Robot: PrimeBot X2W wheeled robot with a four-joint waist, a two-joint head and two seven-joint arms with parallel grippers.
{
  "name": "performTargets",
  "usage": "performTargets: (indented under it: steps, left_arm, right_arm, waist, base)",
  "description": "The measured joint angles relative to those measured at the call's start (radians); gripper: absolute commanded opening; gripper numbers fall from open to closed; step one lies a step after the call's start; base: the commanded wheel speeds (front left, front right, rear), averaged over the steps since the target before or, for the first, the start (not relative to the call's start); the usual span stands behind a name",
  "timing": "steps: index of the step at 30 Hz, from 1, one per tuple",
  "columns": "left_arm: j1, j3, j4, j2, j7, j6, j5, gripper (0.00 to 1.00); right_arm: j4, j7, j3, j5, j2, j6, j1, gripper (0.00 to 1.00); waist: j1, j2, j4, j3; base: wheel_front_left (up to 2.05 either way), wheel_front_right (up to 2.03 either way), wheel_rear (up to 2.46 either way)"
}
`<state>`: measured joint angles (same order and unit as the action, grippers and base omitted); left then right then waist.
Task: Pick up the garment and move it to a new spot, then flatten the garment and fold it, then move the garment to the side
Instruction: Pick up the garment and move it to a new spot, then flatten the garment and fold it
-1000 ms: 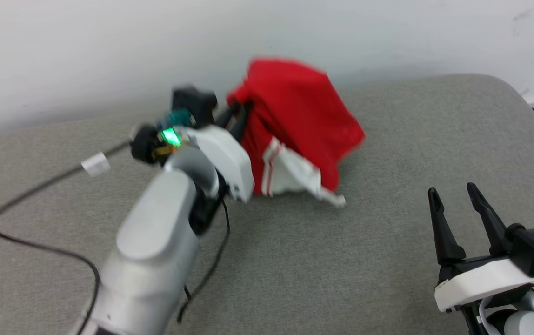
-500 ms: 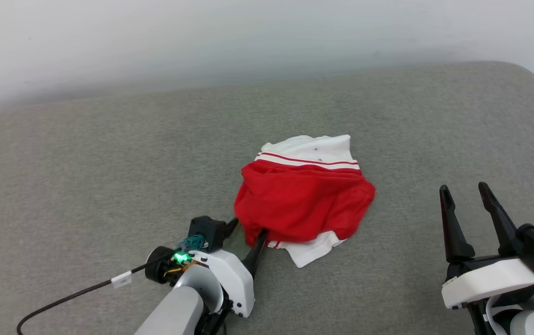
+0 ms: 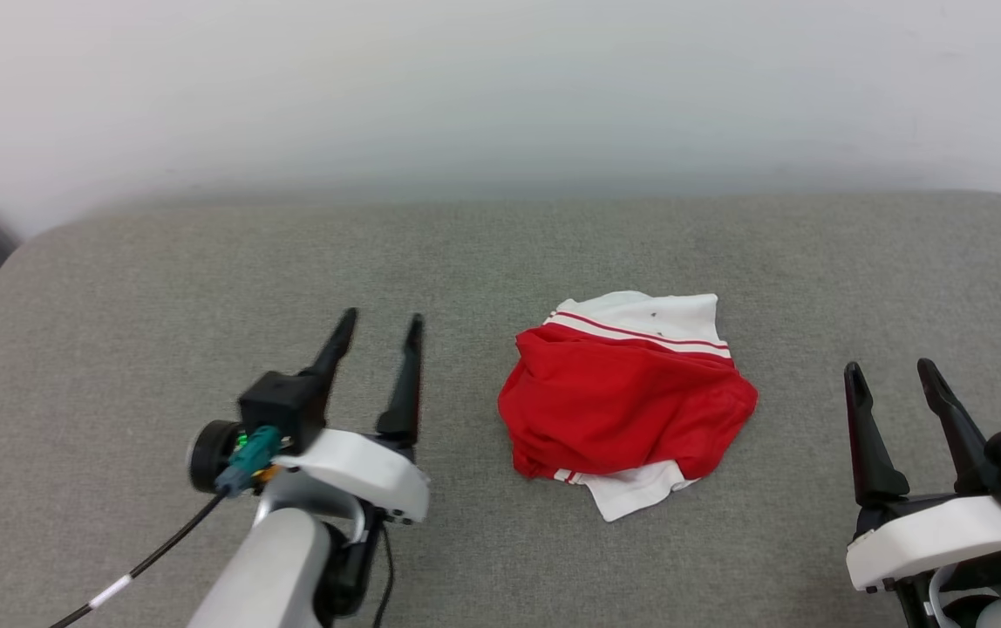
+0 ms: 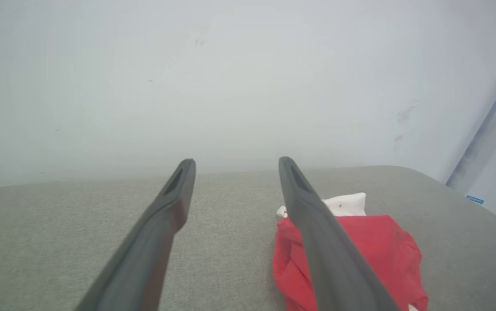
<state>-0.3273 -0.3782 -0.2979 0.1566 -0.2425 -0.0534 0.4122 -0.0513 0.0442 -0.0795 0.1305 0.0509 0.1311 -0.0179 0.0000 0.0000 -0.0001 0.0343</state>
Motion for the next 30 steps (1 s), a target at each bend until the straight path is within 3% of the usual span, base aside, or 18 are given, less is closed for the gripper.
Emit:
performTargets:
  steps: [6, 13, 30]
  left_arm:
    - [0.083, 0.073, 0.065, 0.079, -0.006, -0.058, 0.001, 1.0]
    - [0.185, 0.104, 0.136, 0.153, 0.039, -0.09, 0.003, 1.0]
    - [0.25, 0.091, 0.194, 0.18, 0.106, -0.127, 0.0, 1.0]
  right_arm:
    - [-0.004, -0.018, 0.004, 0.0, 0.0, 0.0, 0.026, 1.0]
    - [0.002, -0.024, 0.016, 0.007, 0.0, 0.0, 0.057, 1.0]
    - [0.013, -0.028, 0.031, 0.026, 0.0, 0.0, 0.1, 1.0]
  waist:
    - [-0.0001, 0.0, 0.015, -0.034]
    - [0.0, 0.0, 0.006, -0.061]
    - [0.0, 0.0, -0.008, -0.09]
  base:
    - [0.0, 0.0, 0.0]
    - [0.0, 0.0, 0.0]
    - [0.0, 0.0, 0.0]
